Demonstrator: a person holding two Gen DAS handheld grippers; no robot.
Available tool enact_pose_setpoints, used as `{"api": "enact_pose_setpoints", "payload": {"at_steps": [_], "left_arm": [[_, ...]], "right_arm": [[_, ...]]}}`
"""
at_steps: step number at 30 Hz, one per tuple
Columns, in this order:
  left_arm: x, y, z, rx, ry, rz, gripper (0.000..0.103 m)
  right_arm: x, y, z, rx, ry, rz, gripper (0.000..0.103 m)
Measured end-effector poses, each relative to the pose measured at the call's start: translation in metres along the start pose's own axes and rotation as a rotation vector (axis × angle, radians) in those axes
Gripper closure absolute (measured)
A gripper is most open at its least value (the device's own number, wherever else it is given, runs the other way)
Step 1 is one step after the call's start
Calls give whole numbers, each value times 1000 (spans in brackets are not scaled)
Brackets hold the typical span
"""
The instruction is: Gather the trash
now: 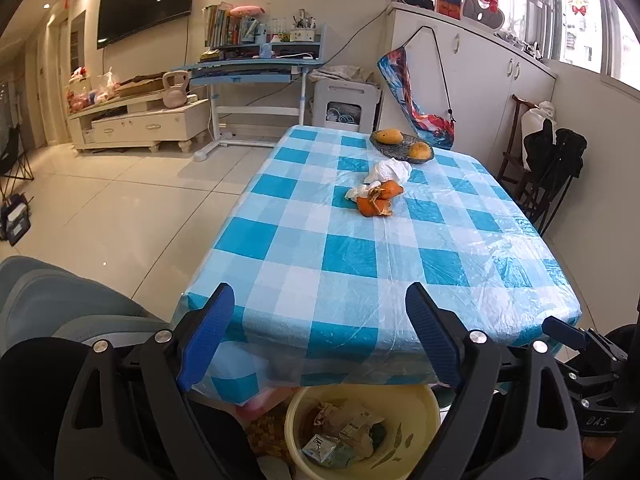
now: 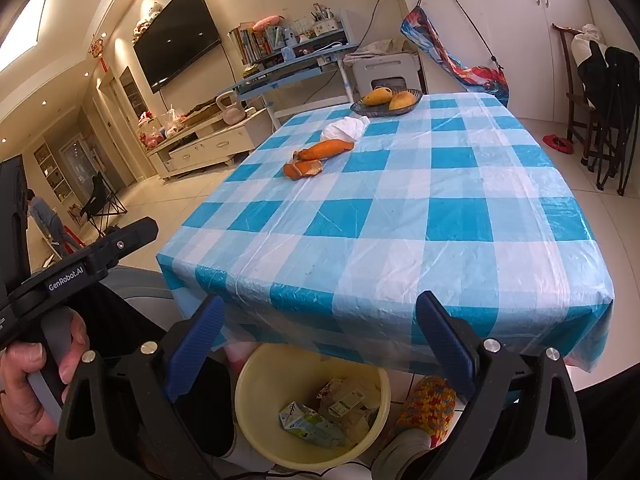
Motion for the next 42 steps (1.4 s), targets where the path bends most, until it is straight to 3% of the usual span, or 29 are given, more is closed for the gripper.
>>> {"api": "enact_pose_setpoints", "payload": {"at_steps": [16,19,26,31,37,42], "left_arm": [[7,1,-17,-98,-3,-40,19],[0,7,-16,-99,-10,-17,19],[1,27,-11,-73,-24,-20,19],[14,48,-17,-80,-2,-26,19],[45,77,-24,-56,39,-60,19],[82,103,-18,-12,53,-115,19]], "right_arm": [[0,1,0,4,2,0,10],[1,6,-2,2,19,3,10],[21,37,2,21,75,15,10],[55,79,14,65,116,18,11],[116,123,26,127,145,-32,28],[174,140,36,181,152,-120,41]]}}
Point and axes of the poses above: each gripper's, at about its wrist camera, not at the fingertips, and x roughly the way its jaws point, z to its right, y to its top, the point moved 4 cm from there along x, roughly the way its jaws point, and after that the axes turned 12 degrees about -x, right-handed, at the moved point
